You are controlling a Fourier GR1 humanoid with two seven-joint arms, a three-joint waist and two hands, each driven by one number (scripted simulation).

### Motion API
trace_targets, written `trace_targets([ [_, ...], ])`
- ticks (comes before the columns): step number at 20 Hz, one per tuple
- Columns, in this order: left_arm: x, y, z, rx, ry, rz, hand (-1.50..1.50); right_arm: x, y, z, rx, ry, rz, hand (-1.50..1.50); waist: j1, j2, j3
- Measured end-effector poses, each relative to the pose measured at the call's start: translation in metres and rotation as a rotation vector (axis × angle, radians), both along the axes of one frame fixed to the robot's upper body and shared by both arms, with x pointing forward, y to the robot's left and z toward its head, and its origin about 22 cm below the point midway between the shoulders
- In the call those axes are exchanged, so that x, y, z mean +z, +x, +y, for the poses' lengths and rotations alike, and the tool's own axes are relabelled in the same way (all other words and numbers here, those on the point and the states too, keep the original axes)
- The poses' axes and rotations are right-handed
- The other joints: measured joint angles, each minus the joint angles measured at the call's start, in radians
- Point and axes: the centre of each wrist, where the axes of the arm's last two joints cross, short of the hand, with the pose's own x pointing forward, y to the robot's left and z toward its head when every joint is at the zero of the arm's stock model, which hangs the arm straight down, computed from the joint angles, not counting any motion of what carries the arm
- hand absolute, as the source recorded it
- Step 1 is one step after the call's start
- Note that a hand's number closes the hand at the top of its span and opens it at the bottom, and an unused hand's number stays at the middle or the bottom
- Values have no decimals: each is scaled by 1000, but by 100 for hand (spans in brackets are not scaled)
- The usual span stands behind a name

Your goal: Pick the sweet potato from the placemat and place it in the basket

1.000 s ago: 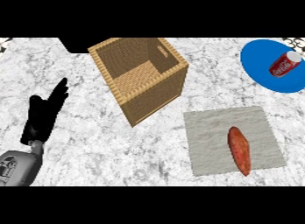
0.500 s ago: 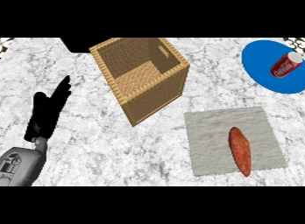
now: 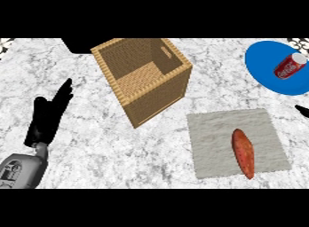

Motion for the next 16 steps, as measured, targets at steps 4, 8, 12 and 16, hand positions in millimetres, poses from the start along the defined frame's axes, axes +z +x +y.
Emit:
trace_targets([
  [4, 4, 3, 0, 4, 3, -4, 0, -18, 5, 11, 12, 10, 21, -150, 0, 0, 0],
  [8, 1, 0, 2, 2, 3, -7, 0, -36, 8, 24, 30, 8, 27, -150, 0, 0, 0],
  [12, -3, 3, -2, 4, 0, -4, 0, -51, 16, 37, 43, 2, 32, -150, -1, 0, 0],
  [16, 1, 5, -4, 6, 3, 0, 0, -56, 21, 51, 54, 13, 26, -150, -3, 0, 0],
])
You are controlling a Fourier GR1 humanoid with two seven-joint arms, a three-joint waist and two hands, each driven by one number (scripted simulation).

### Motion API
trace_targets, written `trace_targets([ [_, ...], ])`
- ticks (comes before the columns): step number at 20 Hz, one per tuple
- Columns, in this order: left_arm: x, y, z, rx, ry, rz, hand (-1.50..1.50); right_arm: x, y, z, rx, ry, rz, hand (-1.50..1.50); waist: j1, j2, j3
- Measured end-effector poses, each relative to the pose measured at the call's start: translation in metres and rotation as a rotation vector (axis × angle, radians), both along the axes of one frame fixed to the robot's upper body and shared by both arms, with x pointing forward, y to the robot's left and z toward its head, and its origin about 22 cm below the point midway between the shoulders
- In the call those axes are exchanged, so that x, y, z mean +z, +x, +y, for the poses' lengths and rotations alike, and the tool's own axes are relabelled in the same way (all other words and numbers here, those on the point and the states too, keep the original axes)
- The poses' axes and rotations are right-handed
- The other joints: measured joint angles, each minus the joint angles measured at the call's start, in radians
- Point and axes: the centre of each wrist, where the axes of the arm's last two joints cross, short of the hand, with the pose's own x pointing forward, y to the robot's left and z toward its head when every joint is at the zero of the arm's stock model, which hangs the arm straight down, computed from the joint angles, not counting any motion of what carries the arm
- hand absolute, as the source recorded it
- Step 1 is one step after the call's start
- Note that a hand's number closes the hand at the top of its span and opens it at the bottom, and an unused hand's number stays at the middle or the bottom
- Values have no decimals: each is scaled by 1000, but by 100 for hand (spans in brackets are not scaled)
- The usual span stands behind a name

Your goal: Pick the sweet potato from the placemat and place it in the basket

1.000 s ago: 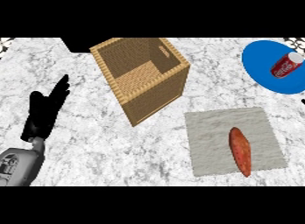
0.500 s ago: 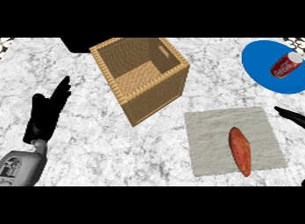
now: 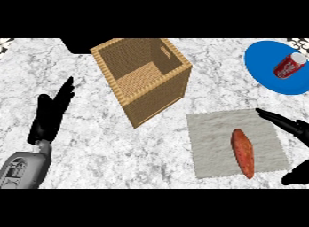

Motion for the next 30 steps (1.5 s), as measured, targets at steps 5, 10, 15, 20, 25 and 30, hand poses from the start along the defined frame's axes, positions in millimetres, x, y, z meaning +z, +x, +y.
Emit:
trace_targets([
  [5, 5, -2, 8, 1, -1, 3, 0, -8, 0, 8, 7, 9, -1, -150, 0, 0, 0],
  [10, 7, 0, 7, -4, -3, 2, 0, -15, -1, 22, 10, 14, 9, -150, -2, -1, 0],
  [15, 9, 3, 10, -2, -3, 4, 0, -18, 7, 32, 22, -9, 34, -150, -1, 0, 0],
  [20, 6, 8, 8, -3, -2, 2, 0, -29, 5, 39, 31, -28, 62, -150, -1, 0, 0],
  [25, 1, 6, 13, 1, 0, 1, 0, -43, 2, 44, 30, -30, 73, -150, -1, 0, 0],
  [30, 1, 6, 14, 0, -4, 1, 0, -48, 6, 50, 26, -23, 79, -150, 0, 0, 0],
])
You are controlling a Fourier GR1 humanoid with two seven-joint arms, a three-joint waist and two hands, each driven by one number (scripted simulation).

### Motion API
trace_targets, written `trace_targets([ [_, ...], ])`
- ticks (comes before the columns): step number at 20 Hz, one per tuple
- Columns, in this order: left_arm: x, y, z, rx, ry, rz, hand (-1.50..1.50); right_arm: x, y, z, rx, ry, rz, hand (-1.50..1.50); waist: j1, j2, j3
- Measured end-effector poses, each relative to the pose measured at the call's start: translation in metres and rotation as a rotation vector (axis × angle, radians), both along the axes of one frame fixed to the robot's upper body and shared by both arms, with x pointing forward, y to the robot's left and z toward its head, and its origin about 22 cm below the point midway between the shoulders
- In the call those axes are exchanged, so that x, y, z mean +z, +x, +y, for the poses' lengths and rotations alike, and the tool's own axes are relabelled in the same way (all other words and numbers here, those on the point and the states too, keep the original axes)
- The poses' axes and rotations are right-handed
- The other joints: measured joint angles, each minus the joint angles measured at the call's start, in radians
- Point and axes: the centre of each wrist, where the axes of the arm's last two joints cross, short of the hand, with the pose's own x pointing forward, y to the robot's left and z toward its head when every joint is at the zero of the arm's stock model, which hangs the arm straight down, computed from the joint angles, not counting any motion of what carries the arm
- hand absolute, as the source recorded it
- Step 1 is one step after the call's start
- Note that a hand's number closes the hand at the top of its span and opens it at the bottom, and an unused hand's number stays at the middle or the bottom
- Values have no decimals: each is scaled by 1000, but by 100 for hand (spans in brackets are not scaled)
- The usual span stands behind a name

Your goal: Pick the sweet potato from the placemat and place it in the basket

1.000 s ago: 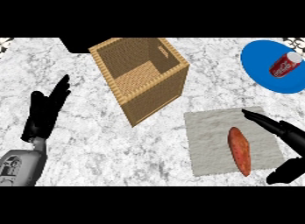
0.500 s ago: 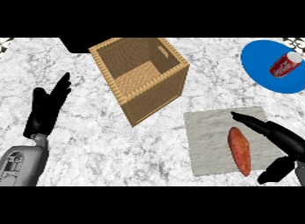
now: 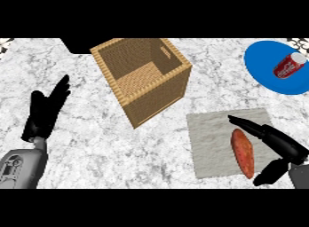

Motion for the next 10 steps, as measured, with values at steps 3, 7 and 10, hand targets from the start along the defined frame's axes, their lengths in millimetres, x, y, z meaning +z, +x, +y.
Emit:
trace_targets([
  [3, 1, -5, -2, -3, -5, 0, 0, -4, 2, 4, 18, -18, -14, 150, 1, 0, 0],
  [7, 4, -10, -9, -2, -3, -4, 0, -6, 0, 12, 39, -38, -96, 150, 1, -1, -1],
  [10, 5, -9, -3, 2, 0, -3, 0, -8, -1, 10, 52, -50, -162, 150, 1, -3, -2],
])
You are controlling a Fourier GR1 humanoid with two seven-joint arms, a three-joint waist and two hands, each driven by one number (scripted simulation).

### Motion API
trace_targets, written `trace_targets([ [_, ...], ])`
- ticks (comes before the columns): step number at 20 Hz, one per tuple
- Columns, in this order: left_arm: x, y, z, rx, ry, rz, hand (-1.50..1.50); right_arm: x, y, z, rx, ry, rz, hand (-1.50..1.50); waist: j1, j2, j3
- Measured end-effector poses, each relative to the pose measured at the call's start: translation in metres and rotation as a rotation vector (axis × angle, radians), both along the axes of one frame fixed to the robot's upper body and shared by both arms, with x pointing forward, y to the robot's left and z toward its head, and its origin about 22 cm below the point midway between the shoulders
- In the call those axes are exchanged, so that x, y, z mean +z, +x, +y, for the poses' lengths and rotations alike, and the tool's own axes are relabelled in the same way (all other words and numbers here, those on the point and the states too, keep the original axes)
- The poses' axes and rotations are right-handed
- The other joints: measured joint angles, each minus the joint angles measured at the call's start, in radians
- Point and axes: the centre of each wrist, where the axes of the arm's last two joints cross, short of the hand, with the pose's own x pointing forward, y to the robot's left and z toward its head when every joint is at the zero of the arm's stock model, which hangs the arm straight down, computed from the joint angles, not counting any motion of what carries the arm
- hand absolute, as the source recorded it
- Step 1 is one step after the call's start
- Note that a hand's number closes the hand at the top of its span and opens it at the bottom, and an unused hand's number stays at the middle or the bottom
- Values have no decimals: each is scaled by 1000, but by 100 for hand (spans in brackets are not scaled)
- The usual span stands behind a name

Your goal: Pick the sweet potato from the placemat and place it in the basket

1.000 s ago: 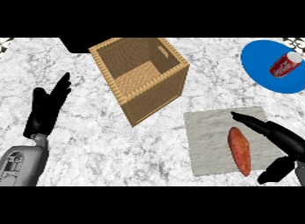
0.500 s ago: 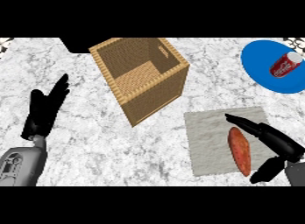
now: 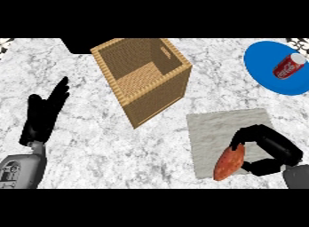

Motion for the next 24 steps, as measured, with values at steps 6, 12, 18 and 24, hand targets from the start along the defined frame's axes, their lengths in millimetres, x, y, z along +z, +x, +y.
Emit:
trace_targets([
  [6, 0, 3, -7, -14, 6, 5, 0, 10, 11, 73, 14, -168, -114, 150, 12, -10, -16],
  [12, 1, 8, -18, -64, 8, 10, 0, 27, 20, 183, 19, -376, -195, 150, 68, -10, -18],
  [18, 2, 13, -32, -109, 6, 6, 0, 53, 9, 258, -67, -462, -258, 150, 110, 0, -5],
  [24, 0, 16, -41, -131, -2, 3, 0, 85, -11, 293, -190, -288, -223, 150, 130, 7, 1],
])
